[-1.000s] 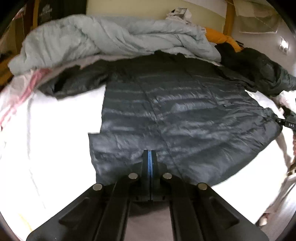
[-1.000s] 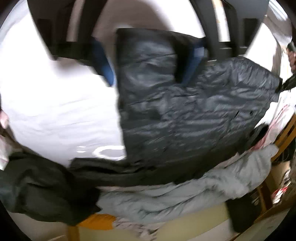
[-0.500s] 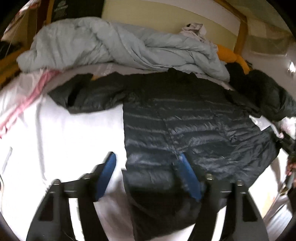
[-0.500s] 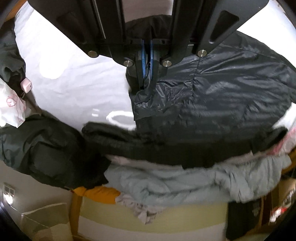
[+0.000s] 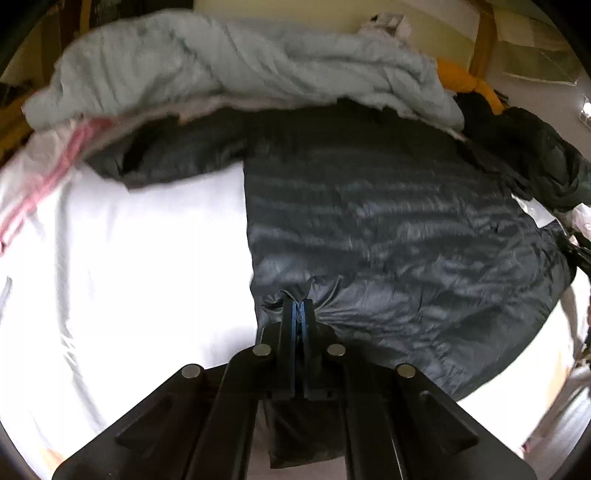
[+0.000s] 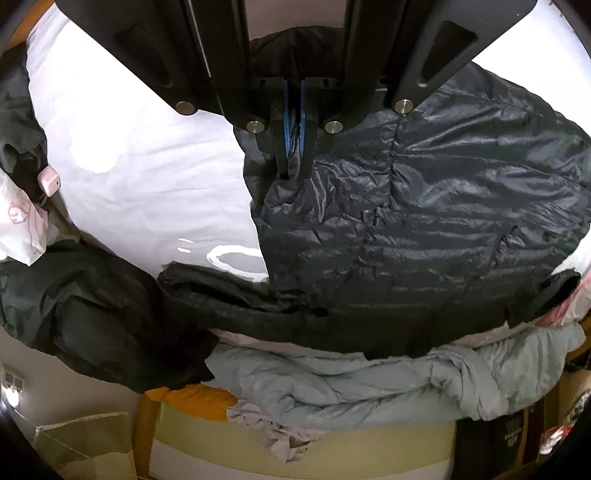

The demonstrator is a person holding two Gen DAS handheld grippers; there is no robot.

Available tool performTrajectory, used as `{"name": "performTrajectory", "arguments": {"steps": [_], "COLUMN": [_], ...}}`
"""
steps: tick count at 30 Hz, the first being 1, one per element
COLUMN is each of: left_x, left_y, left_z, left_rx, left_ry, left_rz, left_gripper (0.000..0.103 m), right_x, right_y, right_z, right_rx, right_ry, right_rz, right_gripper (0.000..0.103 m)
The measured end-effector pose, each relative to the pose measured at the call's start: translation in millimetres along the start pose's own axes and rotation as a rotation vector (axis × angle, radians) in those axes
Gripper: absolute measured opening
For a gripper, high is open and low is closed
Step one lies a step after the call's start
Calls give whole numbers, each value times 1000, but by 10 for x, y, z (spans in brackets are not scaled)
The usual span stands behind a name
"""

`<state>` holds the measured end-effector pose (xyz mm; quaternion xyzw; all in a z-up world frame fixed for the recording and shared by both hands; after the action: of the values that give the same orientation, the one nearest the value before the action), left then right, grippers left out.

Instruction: Fold large clothes

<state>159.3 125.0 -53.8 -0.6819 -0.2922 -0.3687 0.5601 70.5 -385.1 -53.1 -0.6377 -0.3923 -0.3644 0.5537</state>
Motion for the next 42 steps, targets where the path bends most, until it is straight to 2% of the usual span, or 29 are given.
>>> {"name": "performTrajectory", "arguments": {"steps": [8,11,13,15,18,24,27,29,30,31,32,33,34,35,36,37,38,41,42], "left_x": [456,653,778,874,843,244,186,252,320,390,495,597,688,748,773,775,744,546,475], "left_y": [-205,-164,-126,-29,242,786,790,693,617,535,403,278,118,-30,-167,-265,-365,-480,-463], "left_z": [69,83,104,121,125,167,125,139,150,155,122,74,-10,-109,-234,-339,-489,-941,-1060], "left_rx": [18,65,79,88,111,181,211,230,245,261,255,236,215,185,137,97,49,-83,-110], "left_ry": [-2,37,20,4,31,79,144,142,133,127,119,114,117,122,121,118,118,142,153], "left_rz": [-175,-204,-218,-208,-150,71,63,23,-12,-45,-107,-170,-238,-286,-317,-331,-337,-297,-277], "left_gripper": [1,1,1,1,2,2,3,8,12,30,39,48,49,50,56,64,67,75,82], "right_x": [228,467,603,635,492,-9,-54,-4,22,82,134,208,265,354,445,491,539,557,531], "right_y": [-137,-200,-195,-129,160,634,638,604,572,517,474,390,304,187,32,-45,-152,-366,-400], "right_z": [-93,-139,-149,-133,-105,4,2,-33,-56,-79,-91,-92,-75,-60,-29,9,87,388,483], "right_rx": [-10,-18,-29,-37,-65,-82,-90,-95,-101,-108,-111,-109,-106,-101,-89,-77,-46,88,121], "right_ry": [40,69,71,66,47,-26,-49,-33,-20,-3,8,23,35,52,65,68,70,70,65], "right_rz": [-94,-160,-182,-170,-76,100,95,81,68,46,27,-6,-36,-88,-148,-172,-196,-210,-206], "right_gripper": [4,4,4,4,4,4,4,6,10,14,25,45,58,77,84,85,86,91,96]}}
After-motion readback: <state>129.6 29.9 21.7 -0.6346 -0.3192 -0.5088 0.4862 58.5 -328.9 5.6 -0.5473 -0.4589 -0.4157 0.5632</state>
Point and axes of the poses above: each gripper's, at about its wrist camera, not at the fingertips, and y roughly the way its jaws point, z to its left, x to its top, the point moved 9 cm from there along y, roughly the way its jaws point, and after that the axes turned 15 degrees about -z, right-handed, at the moved point
